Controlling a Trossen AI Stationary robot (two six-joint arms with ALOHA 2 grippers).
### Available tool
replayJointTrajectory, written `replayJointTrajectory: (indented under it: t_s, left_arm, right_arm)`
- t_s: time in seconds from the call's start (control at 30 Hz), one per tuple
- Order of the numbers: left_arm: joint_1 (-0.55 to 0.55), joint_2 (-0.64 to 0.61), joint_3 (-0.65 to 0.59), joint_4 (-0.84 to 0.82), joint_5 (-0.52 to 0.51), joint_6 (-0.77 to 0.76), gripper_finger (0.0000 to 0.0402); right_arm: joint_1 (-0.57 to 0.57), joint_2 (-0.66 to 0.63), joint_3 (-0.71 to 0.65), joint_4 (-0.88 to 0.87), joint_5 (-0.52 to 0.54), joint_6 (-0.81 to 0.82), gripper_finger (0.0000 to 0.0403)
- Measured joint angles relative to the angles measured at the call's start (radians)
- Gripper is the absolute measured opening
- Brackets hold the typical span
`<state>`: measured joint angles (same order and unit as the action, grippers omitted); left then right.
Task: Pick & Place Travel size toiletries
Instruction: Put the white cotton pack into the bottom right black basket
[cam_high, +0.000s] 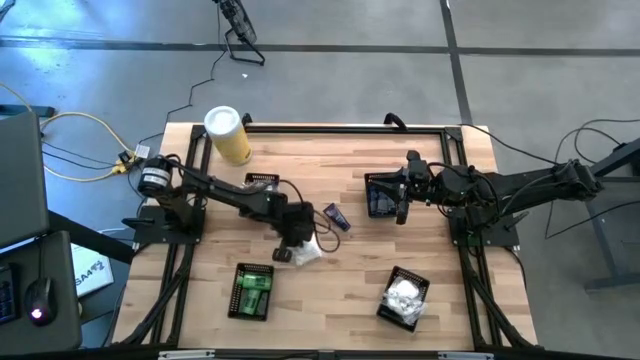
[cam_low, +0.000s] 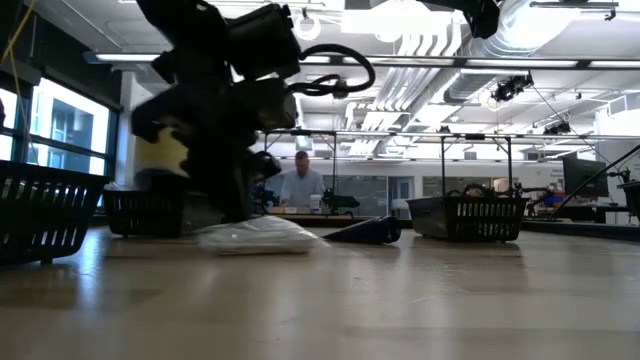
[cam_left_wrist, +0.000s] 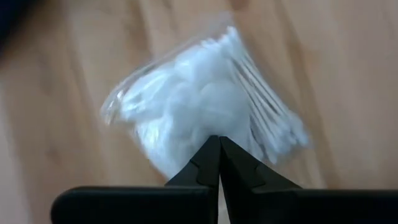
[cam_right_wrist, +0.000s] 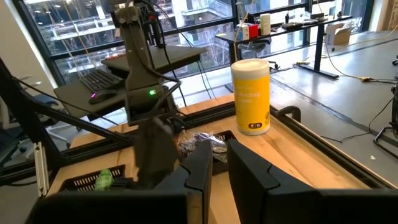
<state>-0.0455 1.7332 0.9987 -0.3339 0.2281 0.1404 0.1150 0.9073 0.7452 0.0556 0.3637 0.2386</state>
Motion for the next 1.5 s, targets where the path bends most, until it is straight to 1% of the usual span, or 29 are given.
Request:
replayJointTrajectory:
  t_s: [0.17, 0.23, 0.3, 0.4, 0.67, 0.87, 1.0, 1.1, 1.5]
  left_arm:
    - [0.061, 0.03, -0.001, 0.09, 0.009, 0.042, 0.0006]
    - [0.082, 0.069, 0.001, 0.175, 0.053, 0.054, 0.0002]
    - [0.096, 0.103, 0.002, 0.227, 0.11, 0.055, 0.0002]
    - [0.103, 0.156, 0.005, 0.335, 0.179, 0.036, 0.0001]
    - [0.105, 0.156, 0.004, 0.488, 0.178, 0.038, 0.0001]
    - [0.104, 0.169, 0.035, 0.5, 0.176, 0.071, 0.0]
    - [0.104, 0.169, 0.042, 0.506, 0.141, 0.089, 0.0]
    - [0.104, 0.169, 0.045, 0.521, 0.134, 0.088, 0.0]
    - [0.104, 0.167, 0.138, 0.519, 0.136, 0.068, 0.0]
  right_arm:
    - [0.0, 0.0, 0.0, 0.0, 0.0, 0.003, 0.0042]
    - [0.003, 0.0, 0.0, 0.001, 0.0, 0.003, 0.0042]
    - [0.007, 0.0, 0.0, 0.0, 0.0, 0.003, 0.0042]
    - [0.014, 0.0, 0.0, -0.003, 0.0, 0.003, 0.0042]
    - [0.013, 0.0, 0.0, 0.001, 0.003, 0.019, 0.0042]
    - [-0.006, -0.001, 0.0, 0.003, 0.007, 0.023, 0.0042]
    - [-0.013, -0.001, 0.0, 0.009, 0.008, 0.023, 0.0042]
    - [-0.013, -0.001, 0.0, 0.009, 0.008, 0.023, 0.0042]
    - [-0.013, -0.001, 0.0, 0.01, 0.003, 0.03, 0.0042]
